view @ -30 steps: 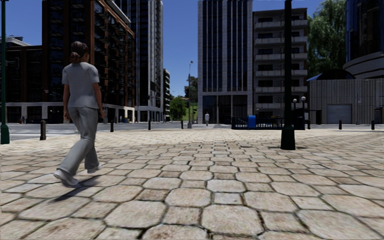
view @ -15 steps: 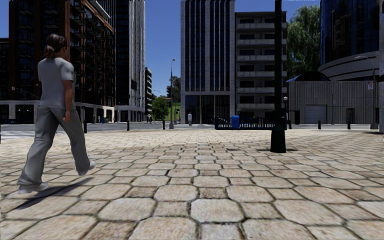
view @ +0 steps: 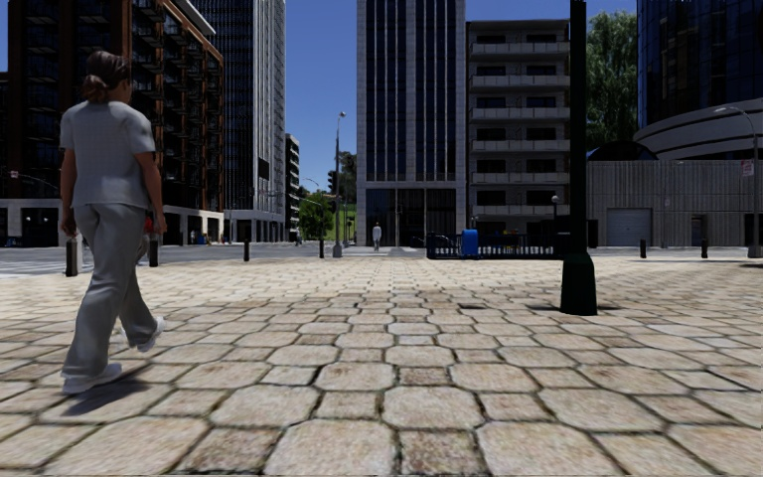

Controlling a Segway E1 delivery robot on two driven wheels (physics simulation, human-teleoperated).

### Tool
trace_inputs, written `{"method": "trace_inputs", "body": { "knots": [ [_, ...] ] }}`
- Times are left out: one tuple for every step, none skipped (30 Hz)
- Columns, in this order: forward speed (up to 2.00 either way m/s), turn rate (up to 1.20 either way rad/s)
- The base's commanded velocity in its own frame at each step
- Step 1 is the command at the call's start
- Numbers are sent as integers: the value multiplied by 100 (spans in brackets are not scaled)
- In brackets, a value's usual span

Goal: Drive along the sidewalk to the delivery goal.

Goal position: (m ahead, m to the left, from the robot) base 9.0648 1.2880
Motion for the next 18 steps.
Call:
{"method": "trace_inputs", "body": {
  "knots": [
    [175,0],
    [200,0],
    [200,0],
    [200,0],
    [200,0],
    [200,0],
    [200,0],
    [200,0],
    [200,0],
    [200,0],
    [200,0],
    [200,0],
    [200,0],
    [200,0],
    [200,0],
    [200,-12],
    [194,-20],
    [194,-20]
  ]
}}
